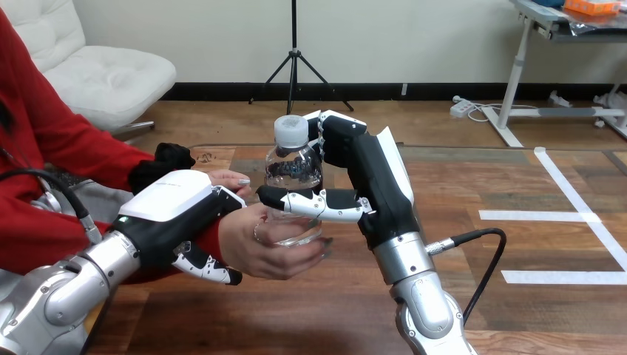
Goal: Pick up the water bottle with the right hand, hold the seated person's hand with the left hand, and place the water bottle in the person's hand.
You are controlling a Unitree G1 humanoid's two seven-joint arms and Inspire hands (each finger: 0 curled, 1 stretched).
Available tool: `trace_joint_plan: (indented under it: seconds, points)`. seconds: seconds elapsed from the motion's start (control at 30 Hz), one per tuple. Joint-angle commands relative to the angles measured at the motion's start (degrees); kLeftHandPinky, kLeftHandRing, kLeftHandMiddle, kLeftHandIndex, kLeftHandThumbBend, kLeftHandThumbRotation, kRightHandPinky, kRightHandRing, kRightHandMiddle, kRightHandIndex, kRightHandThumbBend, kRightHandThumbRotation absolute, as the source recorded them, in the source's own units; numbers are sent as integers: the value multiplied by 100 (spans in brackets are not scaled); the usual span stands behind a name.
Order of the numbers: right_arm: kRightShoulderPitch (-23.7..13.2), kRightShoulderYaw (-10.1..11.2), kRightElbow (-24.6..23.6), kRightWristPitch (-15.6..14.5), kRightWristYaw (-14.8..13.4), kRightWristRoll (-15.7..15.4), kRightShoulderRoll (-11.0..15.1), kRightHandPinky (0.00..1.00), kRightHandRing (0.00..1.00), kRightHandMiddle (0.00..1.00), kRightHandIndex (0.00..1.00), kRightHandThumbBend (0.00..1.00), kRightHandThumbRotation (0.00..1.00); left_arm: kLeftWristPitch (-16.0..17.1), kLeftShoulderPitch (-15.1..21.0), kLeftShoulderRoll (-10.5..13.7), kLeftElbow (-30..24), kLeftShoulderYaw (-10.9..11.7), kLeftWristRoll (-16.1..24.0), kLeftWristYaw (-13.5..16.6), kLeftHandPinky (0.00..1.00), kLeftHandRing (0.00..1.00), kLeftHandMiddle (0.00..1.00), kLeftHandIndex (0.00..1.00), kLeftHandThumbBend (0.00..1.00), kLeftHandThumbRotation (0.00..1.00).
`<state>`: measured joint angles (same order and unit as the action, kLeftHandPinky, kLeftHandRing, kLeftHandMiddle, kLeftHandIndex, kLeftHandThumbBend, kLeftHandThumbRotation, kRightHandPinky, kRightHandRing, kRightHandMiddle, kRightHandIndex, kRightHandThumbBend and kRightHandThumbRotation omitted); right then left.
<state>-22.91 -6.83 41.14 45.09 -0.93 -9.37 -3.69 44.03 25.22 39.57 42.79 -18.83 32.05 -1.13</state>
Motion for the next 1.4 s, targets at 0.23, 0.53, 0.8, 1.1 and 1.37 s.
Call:
trace_joint_plan:
  seconds: [0.23, 0.53, 0.8, 1.1, 1.37]
  points:
    - [-287, 33, -396, -36, -72, -18, -9, 32, 38, 53, 54, 84, 0, 28, 142, -188, -178, 110, -107, 43, 27, 34, 41, 42, 73, 1]
    - [-186, 19, -597, -284, -28, -84, 92, 42, 49, 61, 60, 87, 2, -104, 120, -152, -220, 93, 129, 284, 38, 45, 50, 51, 78, 11]
    - [-4, -11, -997, -669, 4, -231, 233, 66, 72, 75, 73, 95, 28, -183, 111, -120, -188, 63, 337, 481, 58, 65, 69, 71, 88, 25]
    - [207, -7, -1460, -1136, 190, -181, 367, 93, 95, 93, 92, 100, 51, -291, 160, -23, -77, -56, 764, 763, 75, 83, 88, 91, 99, 42]
    - [386, -3, -1837, -1467, 194, -282, 525, 99, 99, 99, 99, 100, 62, -514, 127, 16, -131, -83, 1049, 842, 91, 96, 98, 99, 100, 59]
